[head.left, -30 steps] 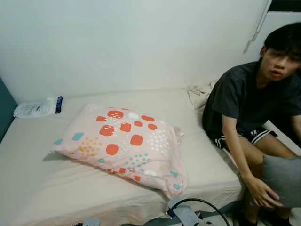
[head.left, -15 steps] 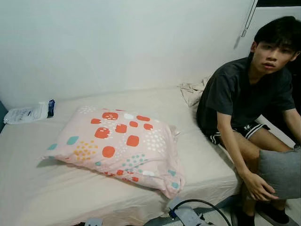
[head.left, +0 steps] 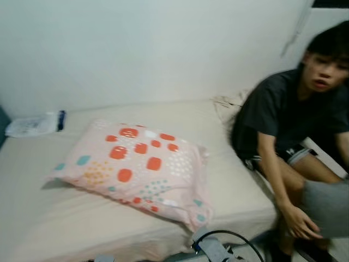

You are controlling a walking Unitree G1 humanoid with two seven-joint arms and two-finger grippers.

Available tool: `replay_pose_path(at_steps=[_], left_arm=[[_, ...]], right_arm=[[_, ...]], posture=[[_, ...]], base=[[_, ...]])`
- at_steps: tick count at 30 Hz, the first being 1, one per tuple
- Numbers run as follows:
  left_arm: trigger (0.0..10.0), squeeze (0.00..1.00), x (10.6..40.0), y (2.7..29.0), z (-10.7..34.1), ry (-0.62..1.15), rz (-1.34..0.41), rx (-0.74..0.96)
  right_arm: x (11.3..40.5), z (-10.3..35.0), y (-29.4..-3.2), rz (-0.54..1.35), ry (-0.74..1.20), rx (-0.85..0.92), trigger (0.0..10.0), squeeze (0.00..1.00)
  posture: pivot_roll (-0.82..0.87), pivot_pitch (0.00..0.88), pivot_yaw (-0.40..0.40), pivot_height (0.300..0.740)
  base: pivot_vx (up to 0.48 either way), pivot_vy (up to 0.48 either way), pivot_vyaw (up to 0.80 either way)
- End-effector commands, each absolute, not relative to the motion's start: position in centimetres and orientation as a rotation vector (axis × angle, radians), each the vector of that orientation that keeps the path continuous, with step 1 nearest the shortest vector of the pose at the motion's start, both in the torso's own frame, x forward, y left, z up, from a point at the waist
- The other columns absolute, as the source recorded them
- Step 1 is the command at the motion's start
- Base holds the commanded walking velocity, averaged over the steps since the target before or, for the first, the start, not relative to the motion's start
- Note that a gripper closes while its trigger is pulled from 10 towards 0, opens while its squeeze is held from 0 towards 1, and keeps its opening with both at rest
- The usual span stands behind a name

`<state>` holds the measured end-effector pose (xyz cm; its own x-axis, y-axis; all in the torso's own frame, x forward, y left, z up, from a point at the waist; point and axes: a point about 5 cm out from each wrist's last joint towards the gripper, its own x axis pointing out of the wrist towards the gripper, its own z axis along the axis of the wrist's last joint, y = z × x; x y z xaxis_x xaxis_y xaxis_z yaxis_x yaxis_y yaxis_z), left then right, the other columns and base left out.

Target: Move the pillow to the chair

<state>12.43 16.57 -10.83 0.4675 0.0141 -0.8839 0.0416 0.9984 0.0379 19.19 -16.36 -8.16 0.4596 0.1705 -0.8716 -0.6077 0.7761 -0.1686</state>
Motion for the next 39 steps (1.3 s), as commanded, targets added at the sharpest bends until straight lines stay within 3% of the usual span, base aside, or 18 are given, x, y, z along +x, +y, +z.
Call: replay_pose_path(at_steps=[1, 9, 23, 32, 39], left_arm=[[10.0, 0.0, 11.79, 16.72, -11.02, 1.104, -0.016, 0.057], [10.0, 0.0, 11.85, 16.57, -11.02, 1.104, -0.019, 0.061], [10.0, 0.0, 11.47, 17.23, -11.08, 1.117, -0.019, 0.073], [10.0, 0.0, 11.8, 16.68, -11.02, 1.109, -0.059, 0.075], [10.0, 0.0, 12.0, 16.59, -10.98, 1.105, -0.036, 0.066]], right_arm=[[19.06, -8.25, -16.11, 0.501, 0.989, -0.489, 10.0, 0.0], [18.91, -8.3, -16.21, 0.526, 0.995, -0.508, 10.0, 0.0], [19.17, -8.18, -16.15, 0.514, 0.979, -0.516, 10.0, 0.0], [19.48, -8.02, -16.15, 0.488, 0.965, -0.498, 10.0, 0.0], [19.41, -8.04, -16.16, 0.498, 0.966, -0.49, 10.0, 0.0]], posture=[[-0.02, 0.01, -0.049, 0.74], [-0.02, 0.0, -0.056, 0.74], [-0.02, 0.0, -0.049, 0.74], [-0.03, 0.0, -0.043, 0.74], [-0.03, 0.0, -0.041, 0.74]], base=[[0.0, 0.0, 0.0], [0.0, 0.0, 0.0], [0.0, 0.0, 0.69], [0.0, -0.48, 0.0], [0.0, 0.0, 0.57]])
